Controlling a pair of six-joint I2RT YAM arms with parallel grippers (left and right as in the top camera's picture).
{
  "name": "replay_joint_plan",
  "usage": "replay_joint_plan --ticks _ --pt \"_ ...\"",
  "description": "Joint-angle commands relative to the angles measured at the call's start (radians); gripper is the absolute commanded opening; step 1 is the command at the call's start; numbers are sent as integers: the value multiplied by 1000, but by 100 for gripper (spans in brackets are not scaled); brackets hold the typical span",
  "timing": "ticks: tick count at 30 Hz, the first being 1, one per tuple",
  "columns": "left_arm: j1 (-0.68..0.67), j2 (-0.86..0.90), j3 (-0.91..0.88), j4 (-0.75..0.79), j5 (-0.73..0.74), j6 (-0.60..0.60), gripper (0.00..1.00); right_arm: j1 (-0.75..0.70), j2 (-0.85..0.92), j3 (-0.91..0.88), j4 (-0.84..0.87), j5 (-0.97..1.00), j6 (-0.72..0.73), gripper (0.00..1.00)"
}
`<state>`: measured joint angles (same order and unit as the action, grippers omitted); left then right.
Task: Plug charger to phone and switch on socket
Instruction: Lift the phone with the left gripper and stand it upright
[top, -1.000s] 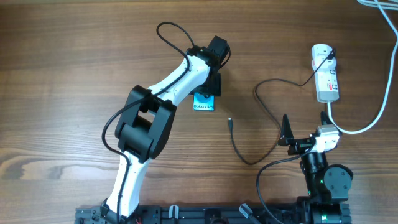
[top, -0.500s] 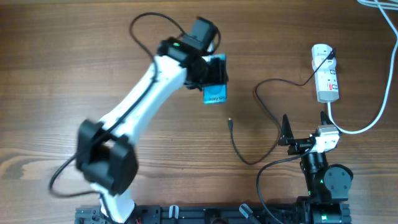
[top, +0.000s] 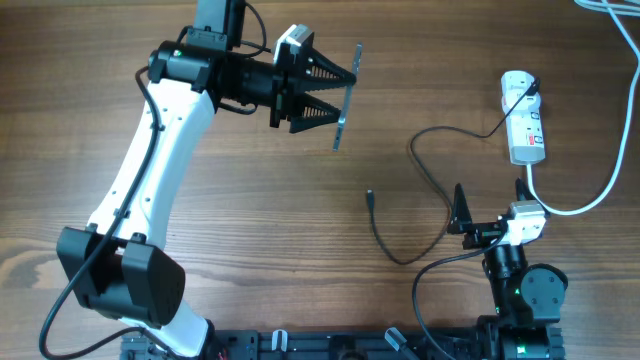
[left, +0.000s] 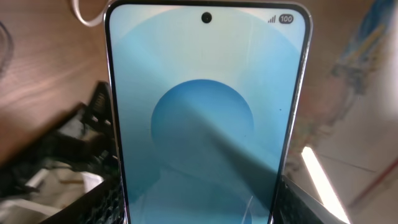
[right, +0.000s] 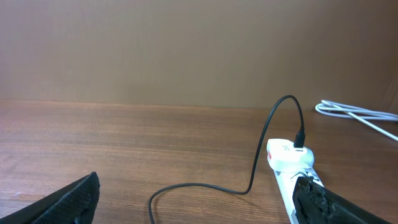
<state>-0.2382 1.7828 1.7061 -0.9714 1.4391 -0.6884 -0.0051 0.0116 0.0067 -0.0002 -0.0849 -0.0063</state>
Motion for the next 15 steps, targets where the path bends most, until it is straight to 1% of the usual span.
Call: replay_joint_plan --ticks 1,4,5,6,8,10,11,15 --pt "8 -31 11 3 116 -116 64 5 -8 -1 2 10 -18 100" --pt "8 -31 11 3 116 -168 64 5 -8 -1 2 10 -17 100" --pt "8 -31 11 3 116 -197 64 5 -8 -1 1 10 -18 100" --pt "8 -31 11 3 106 -259 62 5 -8 -1 1 10 -17 100" --pt "8 -31 11 3 59 -317 62 5 -8 -1 2 10 -17 100" --pt "15 -31 11 26 -46 -403 61 5 -8 -1 1 10 -18 100" --pt "24 -31 11 49 -89 -425 61 5 -8 -1 1 10 -17 100" --pt "78 -31 11 78 -109 -427 61 5 -8 -1 1 10 -17 100"
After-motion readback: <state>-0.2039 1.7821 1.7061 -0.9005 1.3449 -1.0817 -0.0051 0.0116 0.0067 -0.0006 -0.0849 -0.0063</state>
